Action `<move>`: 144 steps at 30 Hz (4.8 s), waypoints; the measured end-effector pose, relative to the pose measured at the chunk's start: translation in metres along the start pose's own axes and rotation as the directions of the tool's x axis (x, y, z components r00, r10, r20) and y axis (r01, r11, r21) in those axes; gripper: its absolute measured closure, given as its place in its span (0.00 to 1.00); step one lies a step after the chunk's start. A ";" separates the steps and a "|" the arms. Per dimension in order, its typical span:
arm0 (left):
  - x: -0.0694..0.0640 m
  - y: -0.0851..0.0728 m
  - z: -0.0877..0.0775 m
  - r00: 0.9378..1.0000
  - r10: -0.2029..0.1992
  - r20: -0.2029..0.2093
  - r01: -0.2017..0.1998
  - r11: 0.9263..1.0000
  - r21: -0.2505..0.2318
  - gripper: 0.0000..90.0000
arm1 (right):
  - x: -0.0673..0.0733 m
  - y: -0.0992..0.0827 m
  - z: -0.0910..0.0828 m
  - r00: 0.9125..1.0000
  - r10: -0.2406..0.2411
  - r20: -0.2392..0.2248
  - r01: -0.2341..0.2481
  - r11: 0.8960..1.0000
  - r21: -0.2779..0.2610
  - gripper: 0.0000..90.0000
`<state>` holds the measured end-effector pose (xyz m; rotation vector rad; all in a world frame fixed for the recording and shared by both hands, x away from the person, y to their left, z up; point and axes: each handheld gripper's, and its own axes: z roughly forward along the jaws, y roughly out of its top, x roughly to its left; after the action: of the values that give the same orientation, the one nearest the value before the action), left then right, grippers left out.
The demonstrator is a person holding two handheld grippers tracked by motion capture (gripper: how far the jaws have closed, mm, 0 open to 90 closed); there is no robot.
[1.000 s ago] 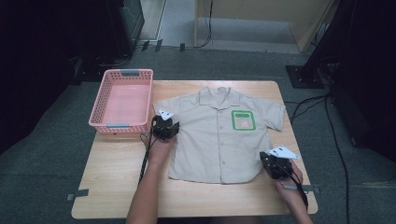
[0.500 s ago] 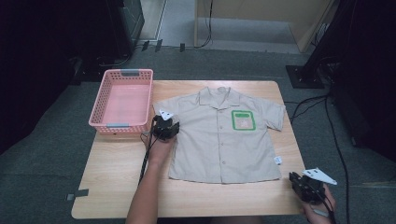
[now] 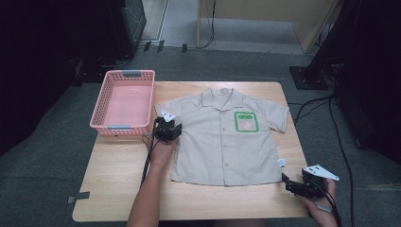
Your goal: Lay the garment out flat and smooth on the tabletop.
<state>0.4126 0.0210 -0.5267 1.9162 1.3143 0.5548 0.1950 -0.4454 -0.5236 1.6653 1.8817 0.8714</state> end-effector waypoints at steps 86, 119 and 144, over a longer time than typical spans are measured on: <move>-0.033 -0.022 -0.079 0.987 0.125 0.100 -0.123 0.992 -0.030 0.11 | -0.006 0.005 0.022 0.999 -0.019 0.025 0.019 0.999 0.026 0.00; -0.014 -0.063 -0.129 0.991 0.122 0.063 -0.116 0.989 -0.090 0.11 | -0.006 0.005 0.022 0.999 -0.021 0.026 0.021 0.999 0.027 0.00; 0.022 -0.092 -0.166 0.994 0.099 0.046 -0.095 0.993 -0.076 0.11 | -0.006 0.005 0.022 0.999 -0.022 0.026 0.021 0.999 0.027 0.00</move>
<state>0.2495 0.1149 -0.4925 1.9288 1.1585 0.5918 0.2150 -0.4476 -0.5360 1.6612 1.8978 0.8156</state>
